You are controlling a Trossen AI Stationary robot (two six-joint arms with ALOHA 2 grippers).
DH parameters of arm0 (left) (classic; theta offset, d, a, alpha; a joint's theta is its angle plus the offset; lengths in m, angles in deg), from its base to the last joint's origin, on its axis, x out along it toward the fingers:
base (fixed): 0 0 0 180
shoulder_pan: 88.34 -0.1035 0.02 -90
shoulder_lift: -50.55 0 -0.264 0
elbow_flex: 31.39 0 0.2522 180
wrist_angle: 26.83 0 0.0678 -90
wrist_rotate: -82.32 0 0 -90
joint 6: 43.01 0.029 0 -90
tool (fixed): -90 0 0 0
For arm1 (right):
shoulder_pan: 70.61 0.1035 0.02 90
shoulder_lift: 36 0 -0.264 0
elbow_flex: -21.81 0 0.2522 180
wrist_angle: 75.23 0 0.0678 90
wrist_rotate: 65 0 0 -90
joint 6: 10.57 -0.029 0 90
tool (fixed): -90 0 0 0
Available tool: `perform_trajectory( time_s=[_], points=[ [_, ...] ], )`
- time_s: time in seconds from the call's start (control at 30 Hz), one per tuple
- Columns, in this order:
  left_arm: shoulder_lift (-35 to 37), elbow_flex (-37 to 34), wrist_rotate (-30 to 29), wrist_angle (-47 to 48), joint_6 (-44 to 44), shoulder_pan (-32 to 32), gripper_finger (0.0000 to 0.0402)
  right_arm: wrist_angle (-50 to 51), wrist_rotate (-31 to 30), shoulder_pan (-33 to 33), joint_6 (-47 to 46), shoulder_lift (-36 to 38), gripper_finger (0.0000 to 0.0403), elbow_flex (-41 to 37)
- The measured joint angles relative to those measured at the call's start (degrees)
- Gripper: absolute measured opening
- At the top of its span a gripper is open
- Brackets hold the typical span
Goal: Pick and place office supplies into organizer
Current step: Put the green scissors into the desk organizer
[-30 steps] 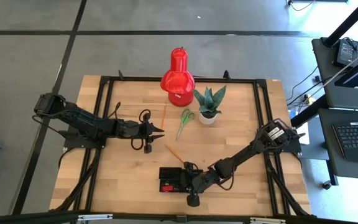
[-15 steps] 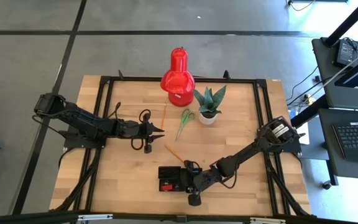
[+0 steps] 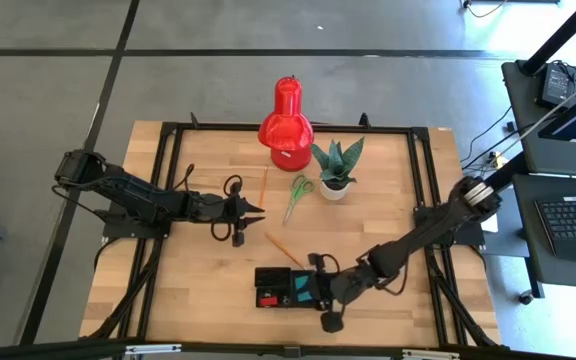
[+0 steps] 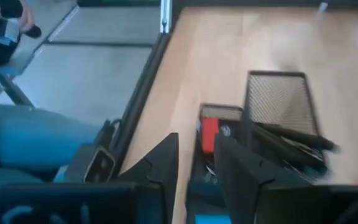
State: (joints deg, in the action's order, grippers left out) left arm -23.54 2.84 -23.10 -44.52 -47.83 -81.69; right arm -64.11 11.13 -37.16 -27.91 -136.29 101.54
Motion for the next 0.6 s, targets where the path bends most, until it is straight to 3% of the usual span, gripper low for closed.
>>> perform_trajectory(
  time_s=[0.13,0.3,0.47,0.6],
  points=[
    [0.0,0.0,0.0,-0.09,-3.46,-0.02,0.0086,8.65,-1.51,0.05,2.65,4.92,0.0104,0.0],
    [0.0,0.0,0.09,0.36,-6.47,-0.01,0.0086,17.11,-10.74,-0.02,3.88,12.04,0.0104,-1.82],
    [0.0,0.0,0.09,-0.05,-6.64,-0.02,0.0086,13.64,-13.49,-1.91,5.11,18.75,0.0104,-10.45],
    [0.0,0.0,0.07,-0.05,-6.62,-0.01,0.0086,4.12,-13.7,-5.31,5.88,21.99,0.0104,-21.04]
  ],
)
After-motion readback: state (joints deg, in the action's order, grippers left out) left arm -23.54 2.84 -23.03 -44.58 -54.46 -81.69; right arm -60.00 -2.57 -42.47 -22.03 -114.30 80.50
